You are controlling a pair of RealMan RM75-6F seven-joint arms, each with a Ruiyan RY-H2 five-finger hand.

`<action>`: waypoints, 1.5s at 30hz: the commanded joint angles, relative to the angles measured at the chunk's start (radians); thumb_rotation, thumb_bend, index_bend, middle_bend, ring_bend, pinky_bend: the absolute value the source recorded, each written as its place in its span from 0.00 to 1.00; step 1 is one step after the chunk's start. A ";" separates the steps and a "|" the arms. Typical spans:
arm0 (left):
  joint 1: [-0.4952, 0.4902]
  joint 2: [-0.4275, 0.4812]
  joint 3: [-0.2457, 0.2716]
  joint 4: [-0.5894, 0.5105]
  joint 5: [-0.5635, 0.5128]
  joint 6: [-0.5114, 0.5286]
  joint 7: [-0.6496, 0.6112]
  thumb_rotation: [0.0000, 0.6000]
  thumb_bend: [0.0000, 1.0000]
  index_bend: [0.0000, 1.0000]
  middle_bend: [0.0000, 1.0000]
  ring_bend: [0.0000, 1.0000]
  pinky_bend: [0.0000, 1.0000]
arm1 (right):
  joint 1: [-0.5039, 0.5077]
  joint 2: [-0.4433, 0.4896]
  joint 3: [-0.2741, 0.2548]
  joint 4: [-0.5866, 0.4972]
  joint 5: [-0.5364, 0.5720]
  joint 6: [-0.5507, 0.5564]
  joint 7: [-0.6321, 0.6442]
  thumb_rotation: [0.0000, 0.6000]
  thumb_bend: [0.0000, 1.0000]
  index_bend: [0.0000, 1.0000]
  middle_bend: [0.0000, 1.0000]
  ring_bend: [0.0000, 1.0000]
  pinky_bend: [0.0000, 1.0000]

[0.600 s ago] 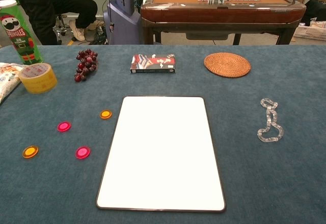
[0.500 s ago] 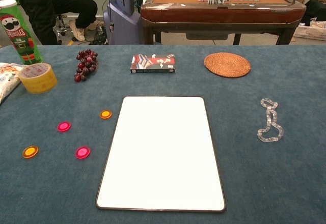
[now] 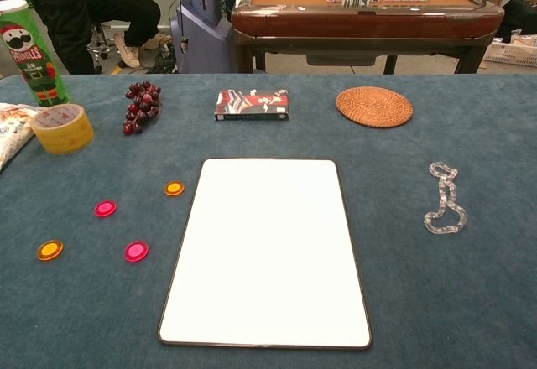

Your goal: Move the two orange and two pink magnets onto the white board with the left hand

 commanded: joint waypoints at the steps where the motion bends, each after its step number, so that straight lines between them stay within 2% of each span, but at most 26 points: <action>1: -0.035 0.020 0.012 -0.033 0.041 -0.037 -0.009 1.00 0.03 0.28 1.00 1.00 1.00 | -0.006 0.005 -0.001 -0.003 -0.010 0.014 0.009 1.00 0.26 0.28 0.29 0.23 0.33; 5: -0.079 0.047 0.024 -0.085 0.059 -0.113 0.024 1.00 0.03 0.32 1.00 1.00 1.00 | -0.007 0.012 -0.003 -0.002 -0.016 0.017 0.028 1.00 0.26 0.28 0.29 0.23 0.33; 9: -0.114 0.050 0.027 -0.132 0.029 -0.198 0.082 1.00 0.03 0.33 1.00 1.00 1.00 | -0.006 0.018 -0.005 -0.003 -0.018 0.011 0.037 1.00 0.26 0.28 0.29 0.23 0.33; 17: -0.169 -0.013 0.019 -0.142 -0.069 -0.326 0.182 1.00 0.03 0.35 1.00 1.00 1.00 | -0.010 0.026 -0.006 -0.003 -0.016 0.013 0.054 1.00 0.26 0.28 0.29 0.23 0.33; 24: -0.195 -0.071 0.010 -0.102 -0.139 -0.374 0.246 1.00 0.03 0.37 1.00 1.00 1.00 | -0.013 0.030 -0.006 -0.003 -0.015 0.015 0.064 1.00 0.26 0.28 0.29 0.23 0.33; 32: -0.219 -0.081 0.004 -0.098 -0.261 -0.434 0.318 1.00 0.03 0.38 1.00 1.00 1.00 | -0.006 0.027 -0.008 -0.005 -0.013 -0.005 0.053 1.00 0.26 0.28 0.29 0.23 0.33; 45: -0.244 -0.117 0.012 -0.049 -0.335 -0.464 0.321 1.00 0.03 0.43 1.00 1.00 1.00 | -0.005 0.027 -0.009 -0.006 -0.013 -0.009 0.047 1.00 0.26 0.28 0.29 0.23 0.33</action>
